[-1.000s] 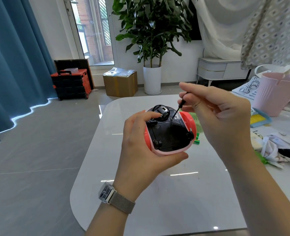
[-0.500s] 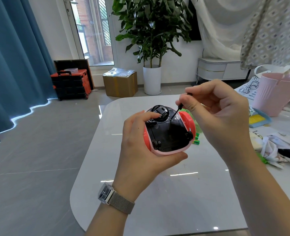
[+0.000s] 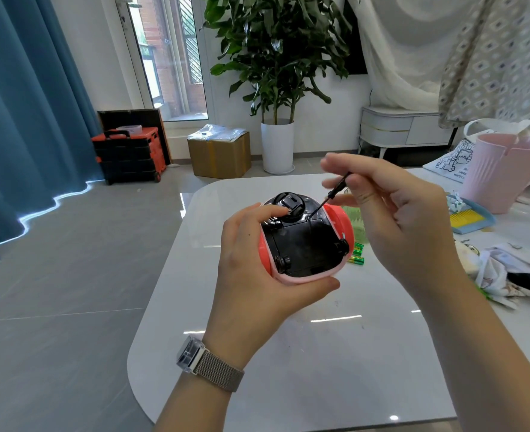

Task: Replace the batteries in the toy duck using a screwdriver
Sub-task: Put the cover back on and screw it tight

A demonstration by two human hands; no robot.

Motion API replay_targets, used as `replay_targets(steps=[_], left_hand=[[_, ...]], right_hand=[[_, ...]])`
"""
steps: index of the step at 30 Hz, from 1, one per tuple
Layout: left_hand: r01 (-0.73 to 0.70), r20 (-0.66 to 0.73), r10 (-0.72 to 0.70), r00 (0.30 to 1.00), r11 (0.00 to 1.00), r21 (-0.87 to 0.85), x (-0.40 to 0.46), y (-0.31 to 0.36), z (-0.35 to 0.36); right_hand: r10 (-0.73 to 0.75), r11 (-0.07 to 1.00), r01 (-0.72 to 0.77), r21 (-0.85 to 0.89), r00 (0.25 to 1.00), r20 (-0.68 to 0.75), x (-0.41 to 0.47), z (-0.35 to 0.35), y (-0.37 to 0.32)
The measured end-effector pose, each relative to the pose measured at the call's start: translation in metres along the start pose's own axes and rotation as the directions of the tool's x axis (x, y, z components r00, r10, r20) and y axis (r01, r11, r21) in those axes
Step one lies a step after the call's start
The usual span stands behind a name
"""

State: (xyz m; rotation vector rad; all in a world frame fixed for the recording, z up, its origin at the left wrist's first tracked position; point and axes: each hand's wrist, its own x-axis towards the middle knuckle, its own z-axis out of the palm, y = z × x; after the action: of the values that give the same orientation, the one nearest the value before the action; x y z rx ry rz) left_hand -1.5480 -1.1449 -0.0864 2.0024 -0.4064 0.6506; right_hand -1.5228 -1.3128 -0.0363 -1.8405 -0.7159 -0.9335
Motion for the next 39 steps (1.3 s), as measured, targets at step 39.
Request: replay_targets(steps=[39], left_hand=[[-0.022, -0.008, 0.022, 1.000, 0.999, 0.032, -0.001, -0.003, -0.001]], right_hand=[[-0.033, 0.998, 0.033, 0.051, 0.999, 0.016, -0.003, 0.004, 0.003]])
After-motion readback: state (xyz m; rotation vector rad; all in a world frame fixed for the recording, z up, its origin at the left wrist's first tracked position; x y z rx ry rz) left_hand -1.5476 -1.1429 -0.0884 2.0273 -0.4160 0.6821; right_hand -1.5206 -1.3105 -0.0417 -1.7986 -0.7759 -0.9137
